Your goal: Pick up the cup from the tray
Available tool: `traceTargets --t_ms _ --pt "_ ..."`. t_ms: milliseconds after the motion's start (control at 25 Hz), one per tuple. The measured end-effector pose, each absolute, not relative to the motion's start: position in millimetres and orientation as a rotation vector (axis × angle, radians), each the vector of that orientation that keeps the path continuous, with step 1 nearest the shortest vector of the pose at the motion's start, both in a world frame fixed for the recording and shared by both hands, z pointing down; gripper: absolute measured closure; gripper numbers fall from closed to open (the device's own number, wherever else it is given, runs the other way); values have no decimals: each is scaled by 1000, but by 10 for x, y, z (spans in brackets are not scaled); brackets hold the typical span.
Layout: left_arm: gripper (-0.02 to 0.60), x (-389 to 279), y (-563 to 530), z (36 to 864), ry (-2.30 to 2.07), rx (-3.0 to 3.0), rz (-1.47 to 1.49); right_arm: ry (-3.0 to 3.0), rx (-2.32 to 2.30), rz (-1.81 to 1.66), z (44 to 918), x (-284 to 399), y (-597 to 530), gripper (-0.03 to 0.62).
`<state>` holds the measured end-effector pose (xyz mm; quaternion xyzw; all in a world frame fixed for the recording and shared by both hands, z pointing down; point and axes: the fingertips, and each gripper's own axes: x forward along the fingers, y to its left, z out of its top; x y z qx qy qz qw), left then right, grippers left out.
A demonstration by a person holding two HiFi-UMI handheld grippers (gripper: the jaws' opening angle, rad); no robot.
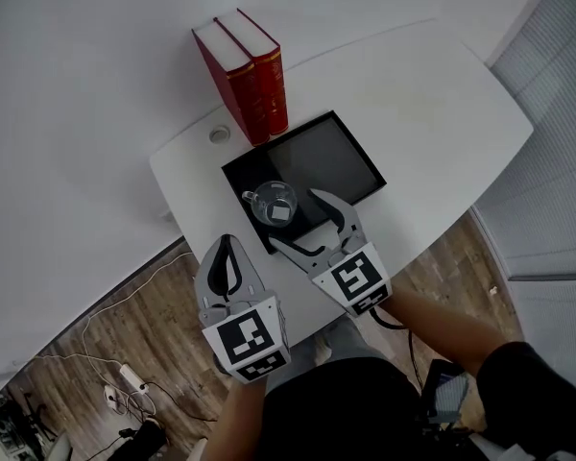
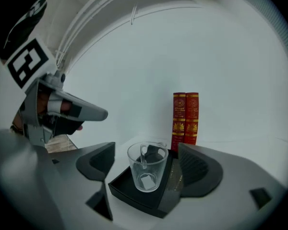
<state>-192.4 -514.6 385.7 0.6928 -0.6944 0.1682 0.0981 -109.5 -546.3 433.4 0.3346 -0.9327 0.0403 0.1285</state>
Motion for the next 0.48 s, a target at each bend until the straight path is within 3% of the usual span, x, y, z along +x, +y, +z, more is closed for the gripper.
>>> traceTargets --t_ms 80,200,480 --pt "577 -1941 -5144 3859 -2065 2045 512 -2706 867 159 4542 -1198 -5478 111" --pt "577 -1985 -5129 3848 -2083 2033 526 -2691 766 211 4777 -1308 -5555 21" --pt "577 -2218 -5044 3801 -2155 1979 535 -2627 688 270 4979 -1436 -5813 16"
